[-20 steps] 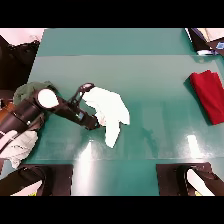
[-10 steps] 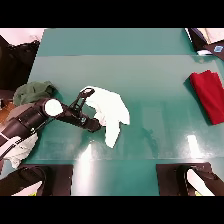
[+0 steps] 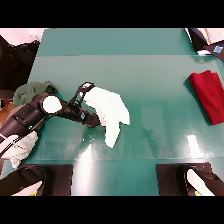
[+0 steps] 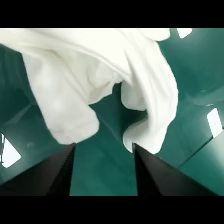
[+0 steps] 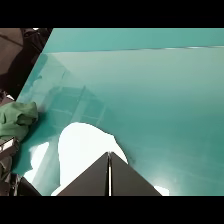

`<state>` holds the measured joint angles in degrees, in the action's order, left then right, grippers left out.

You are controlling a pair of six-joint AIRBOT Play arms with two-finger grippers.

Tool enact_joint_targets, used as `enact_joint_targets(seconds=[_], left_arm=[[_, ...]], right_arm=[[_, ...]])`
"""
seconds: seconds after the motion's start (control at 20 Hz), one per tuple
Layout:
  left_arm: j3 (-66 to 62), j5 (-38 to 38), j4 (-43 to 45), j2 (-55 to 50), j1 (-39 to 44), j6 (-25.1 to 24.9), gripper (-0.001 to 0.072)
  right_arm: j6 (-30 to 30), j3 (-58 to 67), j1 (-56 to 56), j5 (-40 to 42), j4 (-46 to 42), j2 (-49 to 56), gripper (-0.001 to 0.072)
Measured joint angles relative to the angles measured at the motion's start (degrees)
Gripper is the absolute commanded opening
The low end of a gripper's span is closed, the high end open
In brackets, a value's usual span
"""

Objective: Fold the shirts.

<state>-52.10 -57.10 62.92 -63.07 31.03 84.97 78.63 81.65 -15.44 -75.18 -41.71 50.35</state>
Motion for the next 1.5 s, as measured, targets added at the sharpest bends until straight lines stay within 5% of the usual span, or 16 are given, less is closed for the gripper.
enact_joint_targets(seconds=[0.3,0.5,0.55,0.65,1.0,1.05,1.15,1.2,1.5], left_arm=[[1.6,4.0,5.9,-1.0,0.0,2.8,0.0442],[2.3,7.6,2.3,-5.5,0.0,2.4,0.0440],[2.4,8.7,0.7,-6.7,0.0,1.8,0.0415],[2.4,10.3,-1.6,-8.1,0.0,1.1,0.0041],[-3.7,5.4,1.7,-6.5,-1.1,0.3,0.0033],[-5.2,3.9,3.0,-5.5,-1.2,0.2,0.0033],[-7.9,1.3,5.3,-3.6,-1.4,0.2,0.0033],[-9.1,0.3,6.3,-2.7,-1.4,0.2,0.0033],[-11.7,-3.9,8.6,-0.5,-1.4,0.4,0.0033]], right_arm=[[0.0,0.0,0.0,-0.4,0.0,0.0,0.0023],[0.0,0.0,0.0,-0.5,0.0,0.0,0.0023],[0.0,0.0,0.0,-0.5,0.0,0.0,0.0023],[0.0,0.0,0.0,-0.8,0.0,0.0,0.0023],[0.0,-3.4,1.8,-6.2,-0.3,3.8,0.0025],[0.0,-5.7,3.3,-6.1,-0.3,4.5,0.0048],[0.0,-11.4,7.6,-4.0,-0.4,6.1,0.0560],[-0.2,-14.3,10.3,-2.3,-0.4,7.2,0.0656],[-0.7,-26.3,29.9,13.0,0.2,19.0,0.0656]])
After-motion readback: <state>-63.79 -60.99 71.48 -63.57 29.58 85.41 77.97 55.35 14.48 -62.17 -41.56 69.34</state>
